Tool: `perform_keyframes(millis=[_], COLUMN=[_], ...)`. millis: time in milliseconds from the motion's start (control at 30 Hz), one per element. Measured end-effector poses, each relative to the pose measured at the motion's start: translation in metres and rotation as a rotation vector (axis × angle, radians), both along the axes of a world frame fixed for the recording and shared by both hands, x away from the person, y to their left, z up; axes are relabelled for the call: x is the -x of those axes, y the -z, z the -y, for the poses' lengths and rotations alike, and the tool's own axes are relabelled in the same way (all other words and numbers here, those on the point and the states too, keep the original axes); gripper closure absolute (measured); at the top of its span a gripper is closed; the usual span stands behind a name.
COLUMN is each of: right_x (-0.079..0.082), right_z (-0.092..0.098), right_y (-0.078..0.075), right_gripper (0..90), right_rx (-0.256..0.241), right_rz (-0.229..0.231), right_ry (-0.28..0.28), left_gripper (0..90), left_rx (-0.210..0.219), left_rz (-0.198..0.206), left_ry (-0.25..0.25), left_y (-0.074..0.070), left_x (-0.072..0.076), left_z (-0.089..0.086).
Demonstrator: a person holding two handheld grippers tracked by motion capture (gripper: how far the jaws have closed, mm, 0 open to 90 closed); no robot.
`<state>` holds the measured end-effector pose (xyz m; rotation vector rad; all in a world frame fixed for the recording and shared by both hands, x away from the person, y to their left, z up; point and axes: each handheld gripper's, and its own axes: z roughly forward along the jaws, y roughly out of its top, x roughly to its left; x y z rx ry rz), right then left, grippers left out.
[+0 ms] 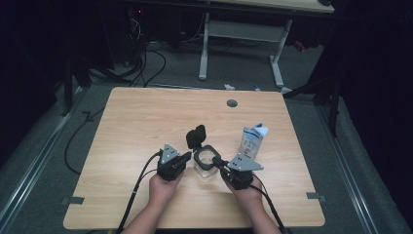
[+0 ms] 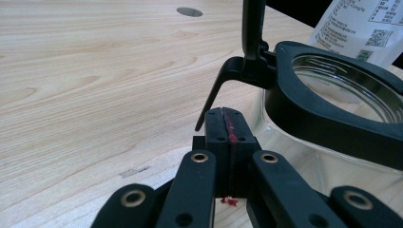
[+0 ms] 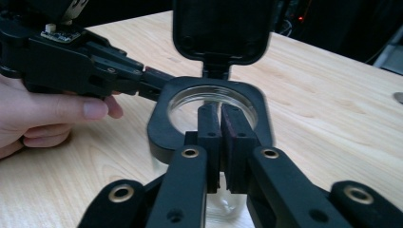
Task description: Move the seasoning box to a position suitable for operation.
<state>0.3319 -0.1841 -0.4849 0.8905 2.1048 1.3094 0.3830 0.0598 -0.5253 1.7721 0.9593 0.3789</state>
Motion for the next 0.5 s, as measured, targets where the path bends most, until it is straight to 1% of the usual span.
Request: perform_keyframes(millis=[100,133,200,233,300,367,433,500], right_x=[0.002,0.004,0.008,0.009,0.012,0.013,0.014,0.016], right_z=[0.011,0.018,0.028,0.031,0.042,0.053,0.063,0.078], right_y=[-0.009,-0.012,-0.015,-0.015,-0.013,-0.011,-0.009,-0.007], right_gripper=[85.6,85.0,83.8,83.0,80.5,76.6,75.1,73.6], right_rx=[-0.019,-0.037,-0.049,-0.055,-0.055,-0.045,-0.045,-0.061], right_rz=[0.022,0.027,0.033,0.035,0.023,0.006,-0.009,-0.014], right_ry=[0.026,0.039,0.065,0.069,0.088,0.099,0.125,0.155], left_gripper=[89.8,89.8,89.7,89.7,89.7,88.8,87.2,85.7], left_rx=[-0.004,-0.005,-0.013,-0.019,-0.033,-0.049,-0.077,-0.106], left_rz=[-0.010,-0.010,0.002,0.007,0.007,-0.014,0.004,0.016], left_ry=[-0.004,-0.004,-0.001,0.001,0.011,0.022,0.022,0.024], left_y=[0.002,0.002,0.000,-0.002,-0.004,-0.005,-0.007,-0.009], left_x=[-0.002,-0.001,0.002,0.005,0.009,0.011,0.018,0.023], left_z=[-0.001,-0.001,-0.004,-0.006,-0.013,-0.019,-0.030,-0.039])
